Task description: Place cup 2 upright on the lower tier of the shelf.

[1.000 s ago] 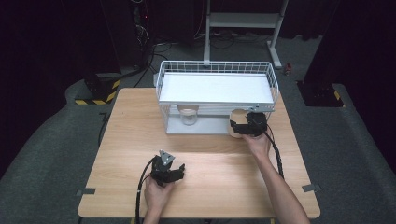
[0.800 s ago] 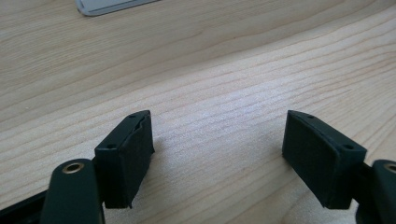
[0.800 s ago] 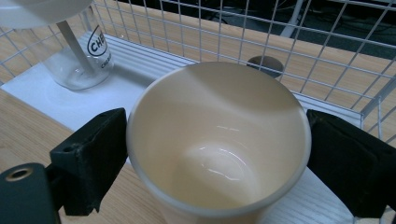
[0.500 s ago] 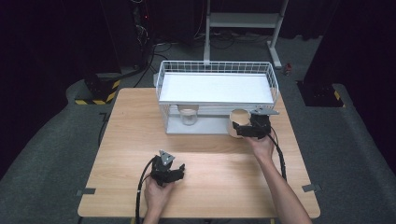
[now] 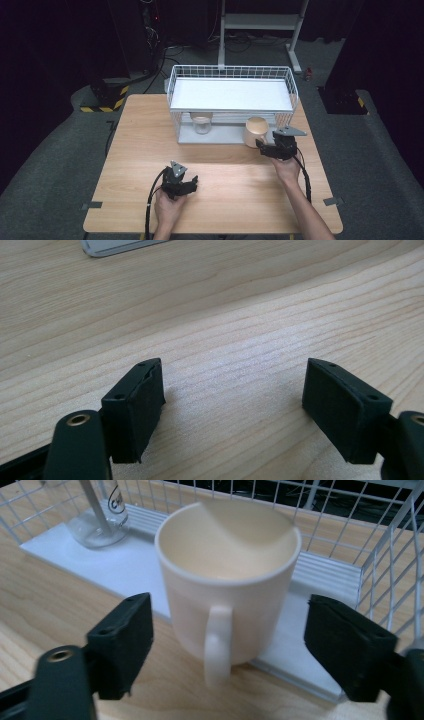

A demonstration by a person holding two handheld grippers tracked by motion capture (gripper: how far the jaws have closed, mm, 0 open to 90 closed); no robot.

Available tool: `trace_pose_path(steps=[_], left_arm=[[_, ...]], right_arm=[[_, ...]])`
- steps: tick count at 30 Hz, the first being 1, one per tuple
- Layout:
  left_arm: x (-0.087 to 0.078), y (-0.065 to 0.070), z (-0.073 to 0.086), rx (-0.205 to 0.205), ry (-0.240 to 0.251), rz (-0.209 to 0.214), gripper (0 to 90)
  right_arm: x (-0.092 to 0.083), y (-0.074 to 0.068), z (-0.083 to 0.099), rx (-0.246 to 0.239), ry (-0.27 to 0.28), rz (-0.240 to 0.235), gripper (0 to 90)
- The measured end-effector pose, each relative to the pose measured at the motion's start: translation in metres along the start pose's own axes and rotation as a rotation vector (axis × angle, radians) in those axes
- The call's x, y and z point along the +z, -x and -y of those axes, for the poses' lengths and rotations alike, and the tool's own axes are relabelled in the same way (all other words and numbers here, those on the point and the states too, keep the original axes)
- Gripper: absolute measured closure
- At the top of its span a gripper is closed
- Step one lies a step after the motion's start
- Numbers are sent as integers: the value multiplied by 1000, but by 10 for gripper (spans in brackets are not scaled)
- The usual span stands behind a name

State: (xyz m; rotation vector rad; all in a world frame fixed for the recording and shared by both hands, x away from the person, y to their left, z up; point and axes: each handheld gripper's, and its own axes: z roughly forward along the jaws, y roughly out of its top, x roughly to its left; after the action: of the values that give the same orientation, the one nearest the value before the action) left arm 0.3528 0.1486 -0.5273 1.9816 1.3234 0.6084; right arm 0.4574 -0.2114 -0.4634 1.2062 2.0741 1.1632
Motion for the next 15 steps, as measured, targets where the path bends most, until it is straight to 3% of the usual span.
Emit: trace_pose_path(steps=[5, 15], left_arm=[[0, 0, 0, 0, 0, 0, 253], [0, 0, 0, -1, 0, 1, 253]], right_arm=[[2, -4, 14, 9, -20, 10, 327], [13, -5, 20, 17, -64, 20, 382]])
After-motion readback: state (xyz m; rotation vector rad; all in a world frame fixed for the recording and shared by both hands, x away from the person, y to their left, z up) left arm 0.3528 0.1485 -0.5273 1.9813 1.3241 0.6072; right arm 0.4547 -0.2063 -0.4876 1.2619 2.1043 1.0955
